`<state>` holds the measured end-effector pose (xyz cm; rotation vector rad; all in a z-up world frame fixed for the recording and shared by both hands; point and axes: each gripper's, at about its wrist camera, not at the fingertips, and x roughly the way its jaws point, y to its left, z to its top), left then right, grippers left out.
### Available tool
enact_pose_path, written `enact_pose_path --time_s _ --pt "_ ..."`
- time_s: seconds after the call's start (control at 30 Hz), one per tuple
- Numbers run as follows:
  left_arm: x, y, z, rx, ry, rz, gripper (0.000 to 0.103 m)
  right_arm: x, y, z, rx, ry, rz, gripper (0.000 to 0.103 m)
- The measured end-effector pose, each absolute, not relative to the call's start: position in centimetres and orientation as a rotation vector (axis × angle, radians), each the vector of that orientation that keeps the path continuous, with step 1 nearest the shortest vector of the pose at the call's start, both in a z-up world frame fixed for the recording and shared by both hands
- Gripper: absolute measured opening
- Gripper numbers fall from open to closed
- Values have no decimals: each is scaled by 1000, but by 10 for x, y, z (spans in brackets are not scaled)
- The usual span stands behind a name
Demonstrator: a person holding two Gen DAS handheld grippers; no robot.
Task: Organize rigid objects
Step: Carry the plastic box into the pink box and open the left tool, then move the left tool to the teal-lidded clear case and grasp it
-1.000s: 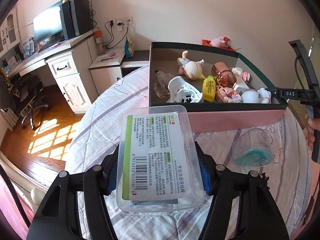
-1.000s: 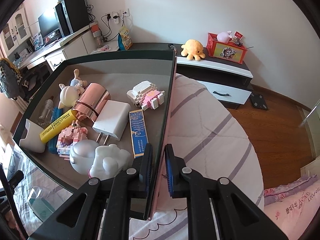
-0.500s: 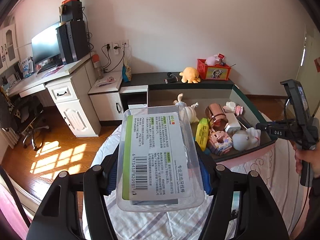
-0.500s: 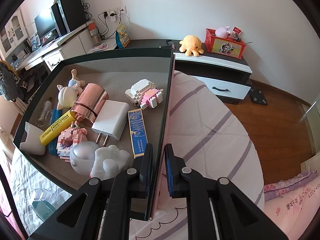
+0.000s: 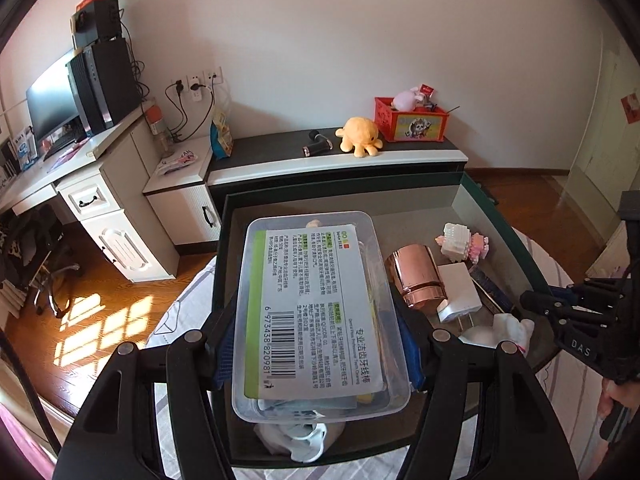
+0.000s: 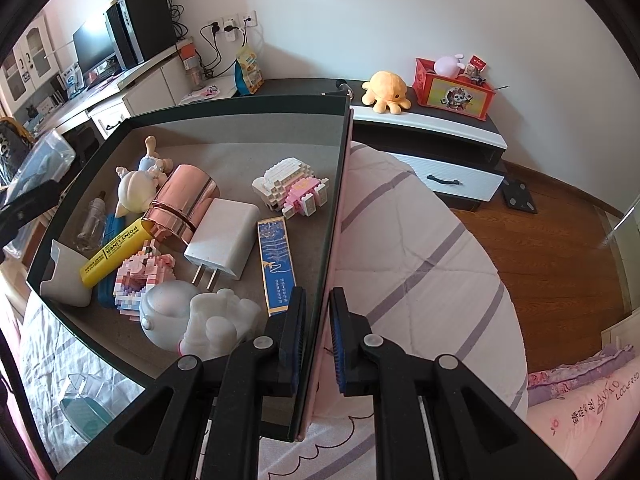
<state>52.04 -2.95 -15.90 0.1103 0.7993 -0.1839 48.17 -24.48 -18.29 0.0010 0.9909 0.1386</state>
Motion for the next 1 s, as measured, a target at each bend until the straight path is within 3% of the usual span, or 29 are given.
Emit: enact_pose_path --time_s 0.1,0.13,0.2,0.33,1.0 --pt "527 -33 -168 101 827 -178 70 482 -246 -183 6 993 147 13" --pt "527 -33 -169 97 828 -177 83 483 -247 -183 8 993 149 13" --pt "526 -32 -171 96 813 -170 93 483 -248 -183 12 991 152 13" --pt "523 -29 -171 99 812 -165 100 483 -248 -183 10 989 150 13" --pt "432 28 -166 80 757 -111 102 469 -251 -182 9 1013 165 13"
